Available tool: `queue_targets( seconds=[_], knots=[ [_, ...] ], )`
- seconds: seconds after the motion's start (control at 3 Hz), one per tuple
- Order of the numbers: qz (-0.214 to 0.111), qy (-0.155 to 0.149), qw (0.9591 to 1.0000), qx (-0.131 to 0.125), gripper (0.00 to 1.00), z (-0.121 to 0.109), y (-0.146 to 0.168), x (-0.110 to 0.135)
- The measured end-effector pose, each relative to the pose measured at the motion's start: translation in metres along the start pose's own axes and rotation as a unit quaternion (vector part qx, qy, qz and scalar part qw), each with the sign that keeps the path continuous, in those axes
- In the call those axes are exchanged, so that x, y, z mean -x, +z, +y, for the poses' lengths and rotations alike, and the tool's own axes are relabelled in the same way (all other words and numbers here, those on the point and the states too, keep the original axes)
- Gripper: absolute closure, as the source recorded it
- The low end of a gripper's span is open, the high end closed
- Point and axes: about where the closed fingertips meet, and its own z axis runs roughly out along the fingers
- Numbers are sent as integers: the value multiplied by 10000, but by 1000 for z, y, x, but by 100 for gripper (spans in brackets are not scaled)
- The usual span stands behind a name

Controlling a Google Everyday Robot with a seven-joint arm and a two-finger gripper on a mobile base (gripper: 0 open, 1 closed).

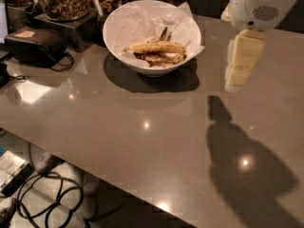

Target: Pick banana from white bowl

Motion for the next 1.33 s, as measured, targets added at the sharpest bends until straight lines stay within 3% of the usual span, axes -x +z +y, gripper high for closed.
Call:
queue_targets(
  seconds=[0.67, 1.0, 1.33],
  knots=[
    [-108, -127, 9997, -152, 0, -10, 2, 15],
    [-220, -394, 9990, -78, 0, -36, 11, 43],
    [-260, -754, 9967, -156, 0, -70, 11, 88]
  ],
)
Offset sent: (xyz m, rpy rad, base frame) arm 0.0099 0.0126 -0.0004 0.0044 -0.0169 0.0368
